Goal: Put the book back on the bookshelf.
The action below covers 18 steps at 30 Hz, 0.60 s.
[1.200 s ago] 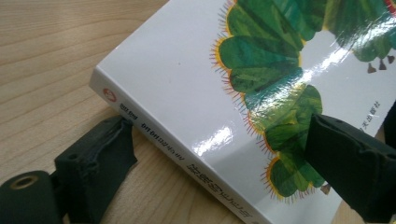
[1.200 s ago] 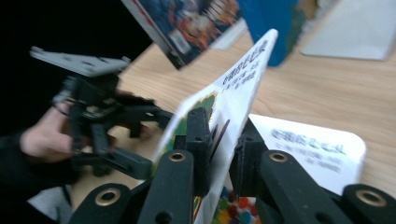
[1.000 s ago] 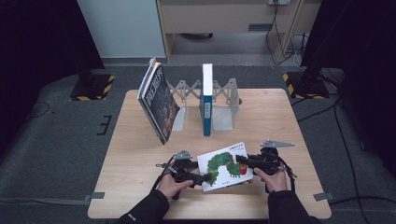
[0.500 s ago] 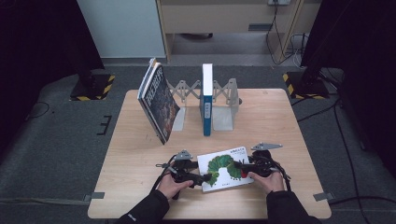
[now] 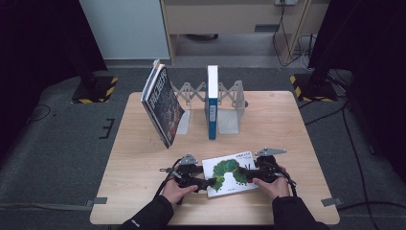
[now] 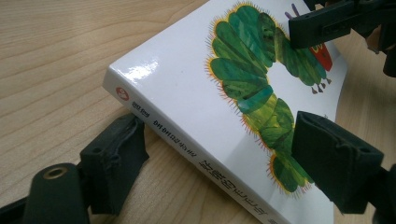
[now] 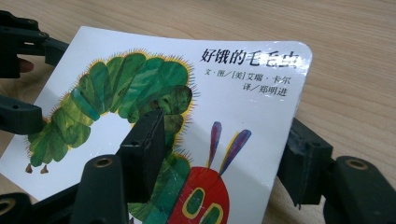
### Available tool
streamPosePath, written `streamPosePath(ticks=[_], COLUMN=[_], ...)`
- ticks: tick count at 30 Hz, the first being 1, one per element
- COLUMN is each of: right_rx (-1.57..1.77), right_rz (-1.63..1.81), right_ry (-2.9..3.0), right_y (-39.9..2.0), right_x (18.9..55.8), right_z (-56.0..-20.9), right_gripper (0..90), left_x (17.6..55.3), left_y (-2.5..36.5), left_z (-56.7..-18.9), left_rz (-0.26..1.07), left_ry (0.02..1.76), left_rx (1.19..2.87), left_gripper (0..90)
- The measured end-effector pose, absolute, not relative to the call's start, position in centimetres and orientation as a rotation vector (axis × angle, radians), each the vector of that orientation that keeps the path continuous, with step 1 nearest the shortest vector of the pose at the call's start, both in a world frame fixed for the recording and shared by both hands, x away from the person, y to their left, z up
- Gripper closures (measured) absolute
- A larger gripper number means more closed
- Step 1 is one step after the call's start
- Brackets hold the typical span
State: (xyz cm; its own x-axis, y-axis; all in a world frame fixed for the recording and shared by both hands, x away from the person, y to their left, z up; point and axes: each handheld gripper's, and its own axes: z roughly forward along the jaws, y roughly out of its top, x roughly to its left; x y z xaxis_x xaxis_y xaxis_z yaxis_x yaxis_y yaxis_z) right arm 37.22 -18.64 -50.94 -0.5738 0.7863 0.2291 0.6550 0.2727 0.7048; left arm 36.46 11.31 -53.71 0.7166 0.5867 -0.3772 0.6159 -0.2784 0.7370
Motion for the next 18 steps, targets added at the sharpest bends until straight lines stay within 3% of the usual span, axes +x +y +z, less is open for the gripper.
streamPosePath(ticks=[13, 18], right_rx=[1.302, 1.262], right_rz=[1.245, 1.169], right_ry=[2.373, 2.358], right_y=[-18.11, -17.82], right_x=[37.10, 37.01], right_z=[-50.70, -50.54], right_gripper=[38.6, 32.7], left_x=[36.41, 36.35], left_y=[11.34, 11.26], left_z=[-53.82, -53.87], left_rz=[-0.034, -0.023], left_ry=[0.948, 0.946], left_rx=[1.937, 1.936], left_gripper=[19.7, 20.2])
